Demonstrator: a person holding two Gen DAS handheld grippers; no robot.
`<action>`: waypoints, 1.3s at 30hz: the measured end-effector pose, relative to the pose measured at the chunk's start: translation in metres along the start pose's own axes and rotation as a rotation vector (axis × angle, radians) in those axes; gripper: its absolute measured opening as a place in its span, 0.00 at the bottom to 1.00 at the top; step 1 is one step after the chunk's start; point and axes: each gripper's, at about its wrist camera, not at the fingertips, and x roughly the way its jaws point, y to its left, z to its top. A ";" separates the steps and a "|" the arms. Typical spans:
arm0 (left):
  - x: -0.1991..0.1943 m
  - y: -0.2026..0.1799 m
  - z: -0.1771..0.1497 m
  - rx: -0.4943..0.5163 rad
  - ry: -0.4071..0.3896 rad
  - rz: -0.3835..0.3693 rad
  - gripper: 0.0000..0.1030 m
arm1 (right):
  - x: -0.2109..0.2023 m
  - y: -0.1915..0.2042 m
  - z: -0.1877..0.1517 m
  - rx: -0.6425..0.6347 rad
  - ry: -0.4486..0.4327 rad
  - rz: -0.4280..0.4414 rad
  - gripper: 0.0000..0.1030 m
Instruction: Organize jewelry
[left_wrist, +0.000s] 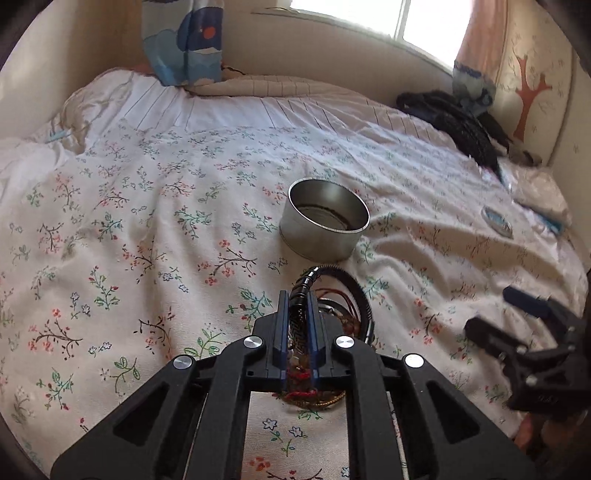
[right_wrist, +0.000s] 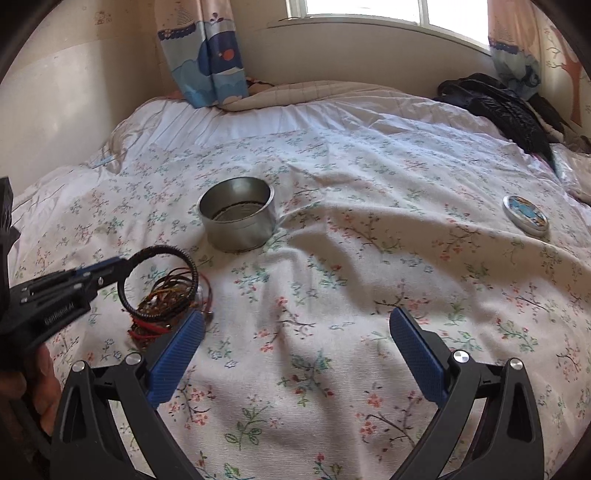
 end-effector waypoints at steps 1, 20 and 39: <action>-0.003 0.006 0.001 -0.026 -0.015 0.002 0.08 | 0.004 0.006 0.001 -0.022 0.006 0.046 0.94; 0.044 0.024 0.009 0.104 0.080 0.144 0.62 | 0.067 0.051 0.008 -0.198 0.159 0.218 0.63; 0.048 0.040 -0.003 0.086 0.138 0.135 0.08 | 0.074 0.053 0.006 -0.212 0.177 0.249 0.26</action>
